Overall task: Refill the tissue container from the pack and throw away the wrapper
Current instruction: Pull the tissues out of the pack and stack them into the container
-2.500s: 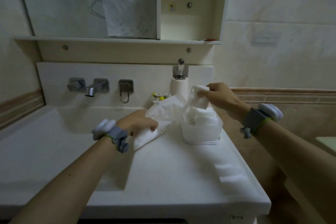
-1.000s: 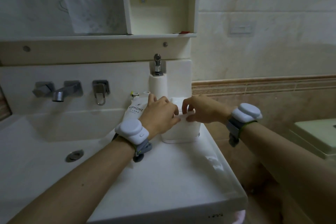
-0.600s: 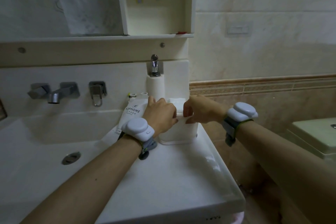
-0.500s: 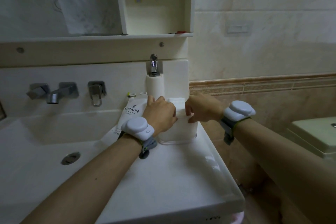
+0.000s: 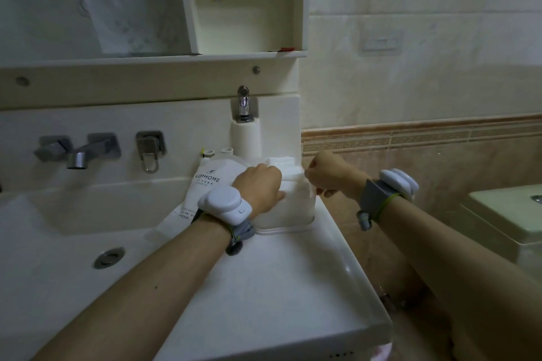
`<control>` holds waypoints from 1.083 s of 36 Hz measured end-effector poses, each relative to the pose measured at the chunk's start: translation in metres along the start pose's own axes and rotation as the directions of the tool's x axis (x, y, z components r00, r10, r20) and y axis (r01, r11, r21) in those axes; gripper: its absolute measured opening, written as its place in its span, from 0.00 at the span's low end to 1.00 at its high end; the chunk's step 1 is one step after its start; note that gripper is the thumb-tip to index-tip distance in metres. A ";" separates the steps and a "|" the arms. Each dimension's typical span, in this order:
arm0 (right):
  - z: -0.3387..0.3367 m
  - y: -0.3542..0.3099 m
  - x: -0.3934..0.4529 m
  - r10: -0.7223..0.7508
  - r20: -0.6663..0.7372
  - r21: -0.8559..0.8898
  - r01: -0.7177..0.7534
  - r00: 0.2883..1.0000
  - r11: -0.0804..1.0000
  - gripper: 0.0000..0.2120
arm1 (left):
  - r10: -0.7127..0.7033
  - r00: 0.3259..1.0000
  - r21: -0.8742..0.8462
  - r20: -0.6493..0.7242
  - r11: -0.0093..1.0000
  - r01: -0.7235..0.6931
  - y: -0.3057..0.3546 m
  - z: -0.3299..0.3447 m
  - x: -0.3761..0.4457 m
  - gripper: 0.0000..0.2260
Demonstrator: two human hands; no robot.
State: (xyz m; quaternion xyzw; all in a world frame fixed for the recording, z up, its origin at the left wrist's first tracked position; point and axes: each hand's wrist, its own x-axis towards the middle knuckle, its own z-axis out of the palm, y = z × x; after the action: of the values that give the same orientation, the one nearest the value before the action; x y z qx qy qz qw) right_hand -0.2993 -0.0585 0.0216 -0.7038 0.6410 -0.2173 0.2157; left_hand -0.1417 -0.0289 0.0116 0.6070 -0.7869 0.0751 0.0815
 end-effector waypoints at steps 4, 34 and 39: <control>0.011 0.008 0.002 0.030 -0.004 0.024 -0.030 1.000 0.999 0.11 | -0.009 0.999 -0.100 0.041 0.995 0.013 0.002 0.004 0.002 0.17; 0.051 -0.106 0.005 -0.157 -0.053 0.133 0.162 0.986 0.978 0.23 | -0.366 0.875 -0.305 0.318 0.834 0.460 -0.103 -0.002 -0.063 0.60; 0.033 -0.114 -0.009 -0.100 0.036 0.363 0.080 0.994 0.928 0.11 | -0.204 0.932 -0.394 0.301 0.863 0.316 -0.122 -0.009 -0.072 0.55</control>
State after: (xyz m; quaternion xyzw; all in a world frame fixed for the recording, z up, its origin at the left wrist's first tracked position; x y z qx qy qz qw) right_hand -0.1886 -0.0386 0.0613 -0.6864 0.5512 -0.3218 0.3485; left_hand -0.0049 0.0098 0.0067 0.6790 -0.6976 -0.1914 0.1252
